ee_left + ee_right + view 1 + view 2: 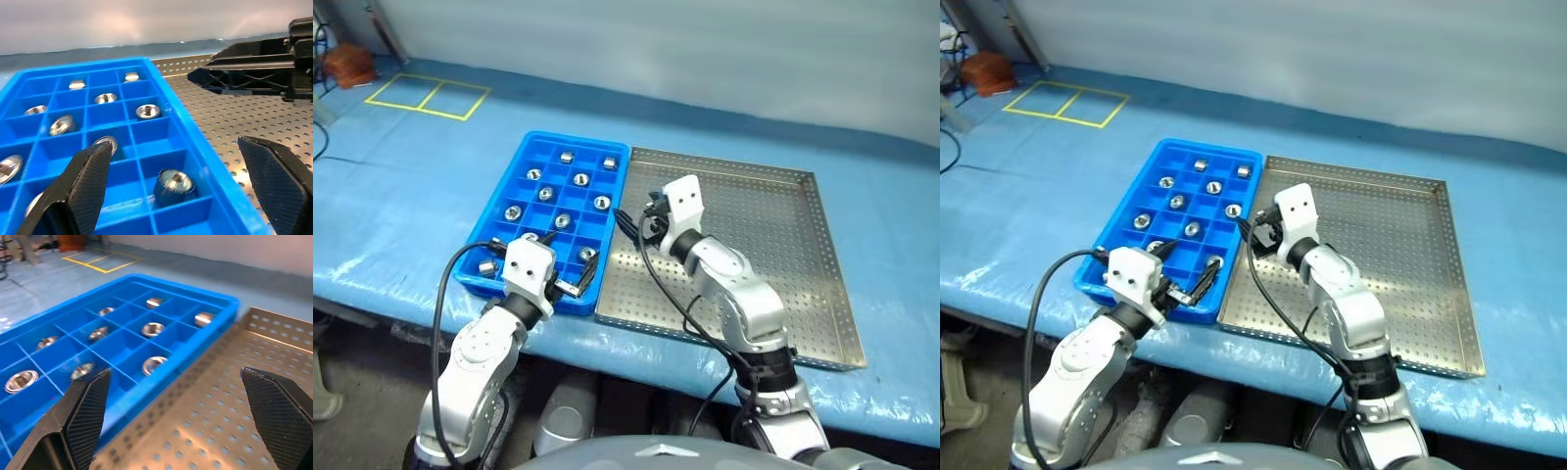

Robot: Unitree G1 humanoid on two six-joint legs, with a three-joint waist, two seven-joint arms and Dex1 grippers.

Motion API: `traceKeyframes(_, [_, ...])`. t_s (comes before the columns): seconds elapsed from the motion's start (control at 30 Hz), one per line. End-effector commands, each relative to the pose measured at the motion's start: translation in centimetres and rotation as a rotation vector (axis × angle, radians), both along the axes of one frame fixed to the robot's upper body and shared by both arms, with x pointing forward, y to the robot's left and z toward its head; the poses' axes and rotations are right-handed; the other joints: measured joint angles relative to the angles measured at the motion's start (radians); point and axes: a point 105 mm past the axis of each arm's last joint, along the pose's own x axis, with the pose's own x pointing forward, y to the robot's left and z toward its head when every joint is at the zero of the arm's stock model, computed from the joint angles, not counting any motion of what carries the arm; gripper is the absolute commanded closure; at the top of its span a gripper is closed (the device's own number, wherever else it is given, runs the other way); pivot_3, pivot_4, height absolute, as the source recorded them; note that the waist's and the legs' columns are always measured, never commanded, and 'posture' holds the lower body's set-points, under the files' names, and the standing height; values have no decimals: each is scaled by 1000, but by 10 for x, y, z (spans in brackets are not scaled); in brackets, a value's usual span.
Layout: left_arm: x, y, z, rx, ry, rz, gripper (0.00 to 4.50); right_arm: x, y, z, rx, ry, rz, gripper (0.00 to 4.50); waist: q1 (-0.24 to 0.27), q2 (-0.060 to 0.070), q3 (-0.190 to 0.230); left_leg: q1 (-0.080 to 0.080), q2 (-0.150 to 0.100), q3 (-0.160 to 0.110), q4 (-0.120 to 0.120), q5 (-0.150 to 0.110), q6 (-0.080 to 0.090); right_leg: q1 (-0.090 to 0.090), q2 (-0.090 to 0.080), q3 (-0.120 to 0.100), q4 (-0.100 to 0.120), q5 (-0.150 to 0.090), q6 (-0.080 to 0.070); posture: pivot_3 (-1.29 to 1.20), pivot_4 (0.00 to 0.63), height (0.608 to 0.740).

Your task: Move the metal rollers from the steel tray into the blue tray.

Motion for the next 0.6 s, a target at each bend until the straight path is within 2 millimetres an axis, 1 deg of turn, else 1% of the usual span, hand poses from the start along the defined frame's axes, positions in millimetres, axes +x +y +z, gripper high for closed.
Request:
traceKeyframes(0.03, [11,-6,6,11,-34,-35,0,-13,-15,13,-9,-49,-47,25,-51,0,0,0,0,0,0,0,0,0,0,1,0,0,0,46,150,740])
traceKeyframes(0.07, [16,-5,6,22,-37,-32,0,-17,-20,11,-22,-45,-56,25,-81,0,0,0,0,0,0,0,0,0,0,1,0,0,0,38,150,740])
traceKeyframes(0.13, [26,-2,6,48,-47,-18,0,-27,-29,8,-55,-39,-65,25,-123,0,0,2,0,-1,0,0,0,1,0,3,1,2,2,12,150,740])
traceKeyframes(0.2, [34,3,7,66,-57,5,0,-35,-34,6,-82,-30,-56,25,-158,0,0,3,0,-1,0,0,1,1,1,5,1,3,3,2,150,740])
traceKeyframes(0.27, [44,11,9,82,-69,52,0,-45,-38,2,-114,-12,-17,25,-180,0,0,5,0,1,-1,0,1,1,2,8,3,3,4,0,150,740])
traceKeyframes(0.33, [51,16,10,92,-75,80,0,-55,-38,-4,-138,18,33,25,-190,0,0,6,1,2,0,0,1,1,3,9,3,3,4,0,150,740])
traceKeyframes(0.4, [53,17,10,100,-78,84,0,-59,-39,-8,-153,40,63,25,-196,0,0,7,1,2,0,0,1,1,3,10,4,3,4,0,150,740])
traceKeyframes(0.5, [54,18,9,104,-79,98,0,-61,-39,-13,-167,59,69,25,-201,-1,0,7,1,3,0,0,1,1,3,12,4,3,5,23,150,740])
traceKeyframes(0.6, [53,18,8,95,-78,109,0,-58,-40,-16,-170,63,49,25,-199,-1,0,7,1,4,1,0,1,1,2,14,4,4,6,31,150,740])
